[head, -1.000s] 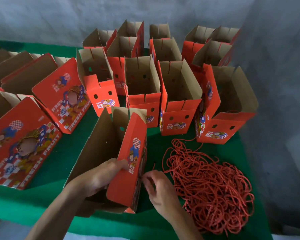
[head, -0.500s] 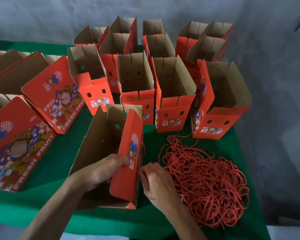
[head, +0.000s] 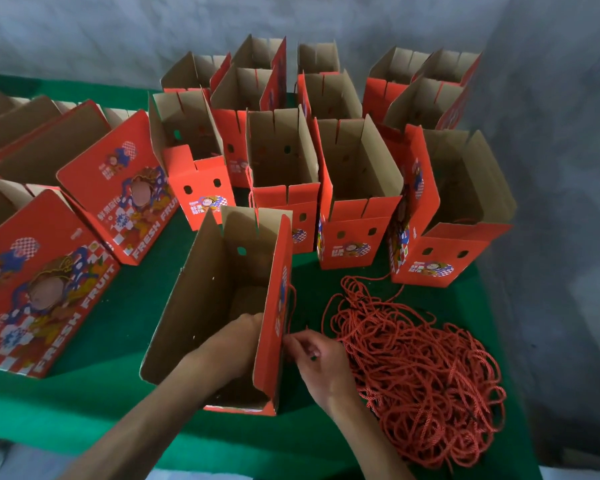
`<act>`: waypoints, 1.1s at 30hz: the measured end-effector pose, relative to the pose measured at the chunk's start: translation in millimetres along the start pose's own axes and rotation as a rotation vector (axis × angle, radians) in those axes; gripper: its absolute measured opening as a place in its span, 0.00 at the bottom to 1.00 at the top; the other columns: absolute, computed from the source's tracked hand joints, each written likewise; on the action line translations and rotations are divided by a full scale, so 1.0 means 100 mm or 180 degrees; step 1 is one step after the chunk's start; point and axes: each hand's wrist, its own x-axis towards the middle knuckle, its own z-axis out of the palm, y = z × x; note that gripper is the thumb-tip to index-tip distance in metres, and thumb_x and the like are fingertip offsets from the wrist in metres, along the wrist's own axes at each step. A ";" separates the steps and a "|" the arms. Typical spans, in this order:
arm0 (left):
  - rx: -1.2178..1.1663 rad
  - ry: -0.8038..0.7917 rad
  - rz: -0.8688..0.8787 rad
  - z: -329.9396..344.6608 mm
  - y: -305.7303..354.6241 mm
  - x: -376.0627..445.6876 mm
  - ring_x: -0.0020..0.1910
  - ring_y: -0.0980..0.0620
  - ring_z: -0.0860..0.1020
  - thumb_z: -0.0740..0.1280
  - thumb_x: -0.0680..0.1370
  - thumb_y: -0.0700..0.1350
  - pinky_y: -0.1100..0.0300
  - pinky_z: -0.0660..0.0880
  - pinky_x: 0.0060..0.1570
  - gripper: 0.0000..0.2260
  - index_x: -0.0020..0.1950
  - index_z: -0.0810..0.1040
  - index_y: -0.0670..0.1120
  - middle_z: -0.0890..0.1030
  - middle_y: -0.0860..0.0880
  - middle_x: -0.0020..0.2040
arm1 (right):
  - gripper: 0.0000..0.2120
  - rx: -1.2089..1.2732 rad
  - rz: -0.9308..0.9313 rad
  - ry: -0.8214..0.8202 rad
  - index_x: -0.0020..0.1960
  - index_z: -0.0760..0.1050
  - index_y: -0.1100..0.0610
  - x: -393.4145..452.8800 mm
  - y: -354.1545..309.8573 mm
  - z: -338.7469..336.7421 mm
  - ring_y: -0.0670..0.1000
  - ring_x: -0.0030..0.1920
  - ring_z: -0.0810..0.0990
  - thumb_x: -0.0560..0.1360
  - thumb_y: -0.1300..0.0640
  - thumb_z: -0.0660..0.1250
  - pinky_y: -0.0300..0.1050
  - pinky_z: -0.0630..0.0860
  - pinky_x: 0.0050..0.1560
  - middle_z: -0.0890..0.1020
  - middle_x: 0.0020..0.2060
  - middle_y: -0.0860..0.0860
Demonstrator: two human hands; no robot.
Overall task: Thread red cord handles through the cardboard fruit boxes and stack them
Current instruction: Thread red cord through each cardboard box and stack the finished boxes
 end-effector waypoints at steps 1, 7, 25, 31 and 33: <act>0.0069 -0.0007 0.0022 -0.01 0.03 0.00 0.60 0.50 0.80 0.68 0.81 0.44 0.53 0.79 0.61 0.16 0.69 0.73 0.44 0.79 0.46 0.63 | 0.11 0.0123 0.0037 0.0065 0.45 0.84 0.49 0.02 0.06 -0.01 0.46 0.43 0.84 0.82 0.45 0.68 0.37 0.79 0.45 0.86 0.41 0.46; 0.0607 -0.0012 -0.0093 -0.02 0.13 -0.02 0.59 0.51 0.81 0.69 0.81 0.44 0.55 0.80 0.59 0.18 0.69 0.72 0.46 0.80 0.48 0.63 | 0.08 -0.1354 0.0424 0.0576 0.58 0.80 0.57 0.52 0.48 -0.04 0.54 0.52 0.83 0.84 0.56 0.64 0.52 0.78 0.55 0.83 0.51 0.52; 0.1815 0.2010 0.0438 -0.93 -0.49 -0.52 0.79 0.50 0.61 0.73 0.74 0.35 0.63 0.60 0.70 0.17 0.58 0.84 0.53 0.67 0.49 0.77 | 0.07 -0.1528 0.0626 0.0224 0.59 0.78 0.56 0.74 0.50 0.36 0.52 0.51 0.84 0.82 0.58 0.66 0.52 0.81 0.55 0.85 0.52 0.52; 0.1665 0.1673 0.0968 -1.18 -0.66 -0.59 0.78 0.60 0.52 0.73 0.77 0.41 0.66 0.52 0.75 0.12 0.58 0.85 0.54 0.64 0.54 0.79 | 0.09 -0.1175 0.0418 0.0383 0.50 0.84 0.57 0.79 0.43 0.45 0.52 0.47 0.85 0.83 0.56 0.65 0.53 0.81 0.54 0.87 0.47 0.53; 0.1718 0.1619 0.0996 -1.19 -0.64 -0.55 0.79 0.59 0.52 0.72 0.78 0.45 0.63 0.53 0.76 0.10 0.57 0.85 0.56 0.63 0.55 0.79 | 0.06 -0.0756 0.0645 0.0507 0.48 0.83 0.53 0.76 0.42 0.40 0.51 0.46 0.85 0.81 0.56 0.67 0.52 0.82 0.53 0.86 0.45 0.50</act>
